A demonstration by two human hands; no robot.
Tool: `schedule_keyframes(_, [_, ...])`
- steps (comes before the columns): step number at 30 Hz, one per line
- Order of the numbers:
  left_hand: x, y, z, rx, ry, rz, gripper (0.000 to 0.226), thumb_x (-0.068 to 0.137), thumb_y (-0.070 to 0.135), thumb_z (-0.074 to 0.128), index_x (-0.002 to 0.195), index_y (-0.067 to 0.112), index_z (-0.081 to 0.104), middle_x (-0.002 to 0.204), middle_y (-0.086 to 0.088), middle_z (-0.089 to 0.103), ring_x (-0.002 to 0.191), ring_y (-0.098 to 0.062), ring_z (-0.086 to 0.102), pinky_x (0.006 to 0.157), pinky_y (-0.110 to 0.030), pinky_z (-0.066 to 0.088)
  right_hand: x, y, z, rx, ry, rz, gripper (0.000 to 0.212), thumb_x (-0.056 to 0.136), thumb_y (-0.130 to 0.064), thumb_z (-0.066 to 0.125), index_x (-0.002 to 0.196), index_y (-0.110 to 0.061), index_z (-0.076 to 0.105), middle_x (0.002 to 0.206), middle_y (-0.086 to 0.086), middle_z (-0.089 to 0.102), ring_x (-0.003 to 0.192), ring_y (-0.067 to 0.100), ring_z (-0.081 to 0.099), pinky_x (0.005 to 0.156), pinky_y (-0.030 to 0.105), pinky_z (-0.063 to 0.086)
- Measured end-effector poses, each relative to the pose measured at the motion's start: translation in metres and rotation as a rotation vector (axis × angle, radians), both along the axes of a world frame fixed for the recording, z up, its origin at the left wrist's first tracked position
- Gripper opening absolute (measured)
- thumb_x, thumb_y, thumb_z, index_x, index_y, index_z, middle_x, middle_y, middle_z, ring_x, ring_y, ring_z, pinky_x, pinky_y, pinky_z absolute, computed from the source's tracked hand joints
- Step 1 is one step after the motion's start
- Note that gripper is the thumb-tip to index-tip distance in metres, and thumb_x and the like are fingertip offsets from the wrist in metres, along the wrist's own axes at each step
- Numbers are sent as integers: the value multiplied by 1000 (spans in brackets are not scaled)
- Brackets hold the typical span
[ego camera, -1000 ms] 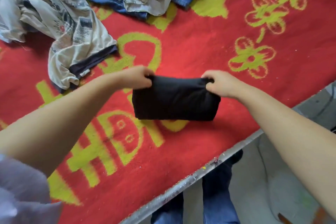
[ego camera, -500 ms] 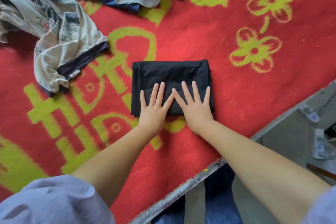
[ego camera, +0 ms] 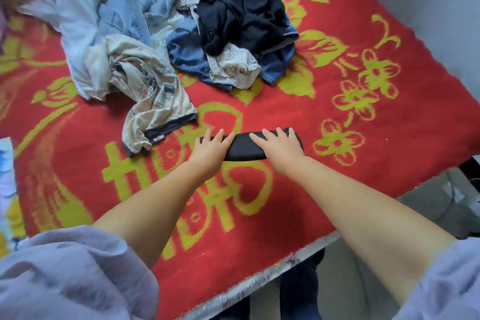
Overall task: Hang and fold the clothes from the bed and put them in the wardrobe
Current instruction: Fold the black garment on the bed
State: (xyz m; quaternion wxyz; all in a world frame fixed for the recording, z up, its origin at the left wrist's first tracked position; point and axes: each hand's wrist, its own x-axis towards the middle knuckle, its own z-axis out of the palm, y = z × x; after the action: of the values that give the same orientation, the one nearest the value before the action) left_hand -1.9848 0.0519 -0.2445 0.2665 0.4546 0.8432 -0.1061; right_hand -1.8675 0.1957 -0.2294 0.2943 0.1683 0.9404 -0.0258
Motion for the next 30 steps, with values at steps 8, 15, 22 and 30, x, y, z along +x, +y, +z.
schedule_keyframes(8, [-23,-74,138,80,246,254,81,92,0,43,152,25,-6,160,-6,3,145,-37,3,114,-53,17,-58,-45,135,62,218,303,78,96,-8,46,153,-34,-1,159,6,14,144,39,14,115,58,13])
schedule_keyframes(15, [55,-205,197,-18,316,728,88,89,-8,44,152,24,-7,160,-7,2,145,-36,4,114,-53,17,-73,-160,183,36,296,803,83,94,-15,52,152,-34,-4,160,4,12,145,37,12,115,56,12])
schedule_keyframes(22, [223,-335,233,-88,351,1243,82,90,-7,41,152,22,-3,157,-10,10,143,-38,8,112,-57,19,2,-321,211,-51,368,1333,83,93,-10,51,153,-33,-2,160,3,12,145,34,12,116,53,13])
schedule_keyframes(30, [511,-424,235,-223,328,1769,79,90,-2,45,152,21,1,157,-10,13,142,-36,15,107,-58,28,217,-490,218,-151,368,1931,77,93,-12,46,153,-32,3,158,4,16,143,35,18,115,52,15])
